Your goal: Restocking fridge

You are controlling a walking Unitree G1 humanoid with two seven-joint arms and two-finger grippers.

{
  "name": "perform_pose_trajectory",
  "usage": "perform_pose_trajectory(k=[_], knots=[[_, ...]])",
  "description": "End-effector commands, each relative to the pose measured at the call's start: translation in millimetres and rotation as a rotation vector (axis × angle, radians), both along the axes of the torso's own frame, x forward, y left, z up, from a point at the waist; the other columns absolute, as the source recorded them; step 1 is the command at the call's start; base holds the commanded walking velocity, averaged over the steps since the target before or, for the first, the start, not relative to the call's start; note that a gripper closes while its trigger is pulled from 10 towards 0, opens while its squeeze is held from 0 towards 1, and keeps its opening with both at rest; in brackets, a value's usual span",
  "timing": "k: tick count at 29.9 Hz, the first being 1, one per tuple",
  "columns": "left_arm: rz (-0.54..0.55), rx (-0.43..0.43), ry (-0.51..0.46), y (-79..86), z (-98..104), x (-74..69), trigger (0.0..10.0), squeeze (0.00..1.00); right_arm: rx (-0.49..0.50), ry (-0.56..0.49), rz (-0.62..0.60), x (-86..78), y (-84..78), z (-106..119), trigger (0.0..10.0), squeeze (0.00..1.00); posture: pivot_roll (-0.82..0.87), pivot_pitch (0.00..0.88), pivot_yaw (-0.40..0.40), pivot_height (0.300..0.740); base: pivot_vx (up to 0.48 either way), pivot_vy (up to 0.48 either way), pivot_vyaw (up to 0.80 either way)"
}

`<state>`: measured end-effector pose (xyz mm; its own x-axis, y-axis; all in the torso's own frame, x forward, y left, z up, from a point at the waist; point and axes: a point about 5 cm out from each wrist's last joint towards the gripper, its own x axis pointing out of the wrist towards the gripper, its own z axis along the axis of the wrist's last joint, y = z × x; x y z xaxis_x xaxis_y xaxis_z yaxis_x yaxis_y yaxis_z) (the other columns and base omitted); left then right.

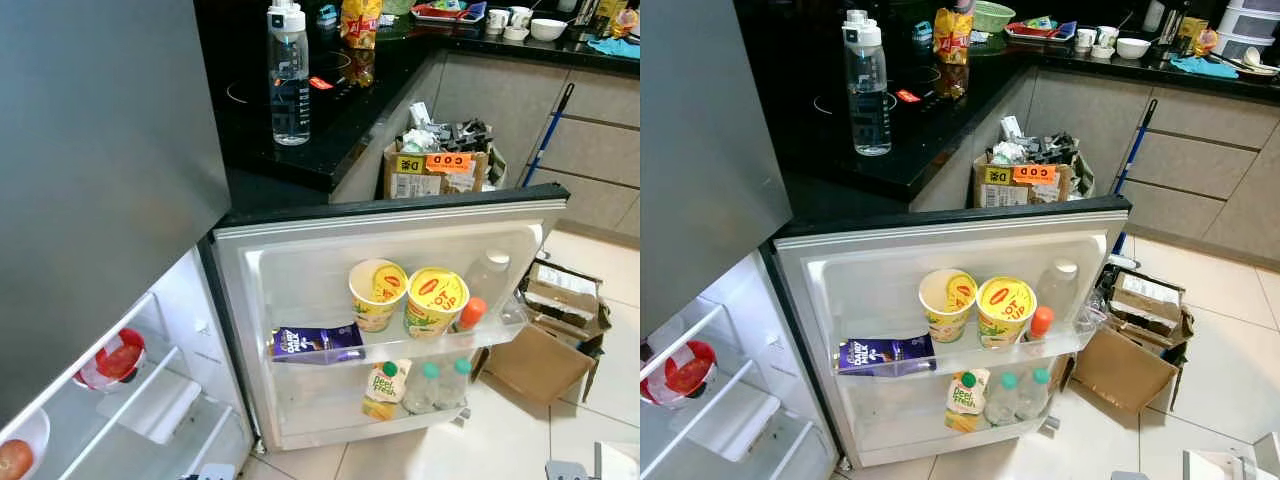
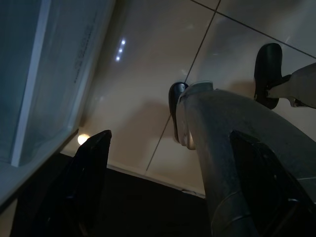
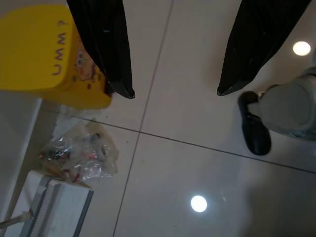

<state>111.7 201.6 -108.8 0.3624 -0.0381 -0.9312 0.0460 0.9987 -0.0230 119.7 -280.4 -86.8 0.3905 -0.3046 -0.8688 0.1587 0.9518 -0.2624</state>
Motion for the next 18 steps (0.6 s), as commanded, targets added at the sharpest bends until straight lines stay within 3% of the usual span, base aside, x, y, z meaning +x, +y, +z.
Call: perform_pose_trajectory(k=[1,11,18], knots=[[-0.009,0.004,0.041,0.1,-3.2,-11.8,10.0,0.0,-0.008,0.005,0.025,0.0,-2.1,0.8,10.0,0.0,-0.08,0.0,-0.041,0.74,0.0,-0.375,0.0],[-0.006,-0.003,0.056,-2.9,-5.3,-19.0,10.0,0.0,0.015,0.008,0.047,-2.4,0.8,-0.8,10.0,0.0,-0.07,0.0,-0.051,0.74,0.0,-0.387,0.0],[-0.01,-0.01,0.054,-5.1,-5.4,-17.9,10.0,0.0,0.02,0.007,0.133,4.9,4.0,0.7,10.0,0.0,-0.09,0.0,-0.062,0.74,0.0,-0.396,0.0]])
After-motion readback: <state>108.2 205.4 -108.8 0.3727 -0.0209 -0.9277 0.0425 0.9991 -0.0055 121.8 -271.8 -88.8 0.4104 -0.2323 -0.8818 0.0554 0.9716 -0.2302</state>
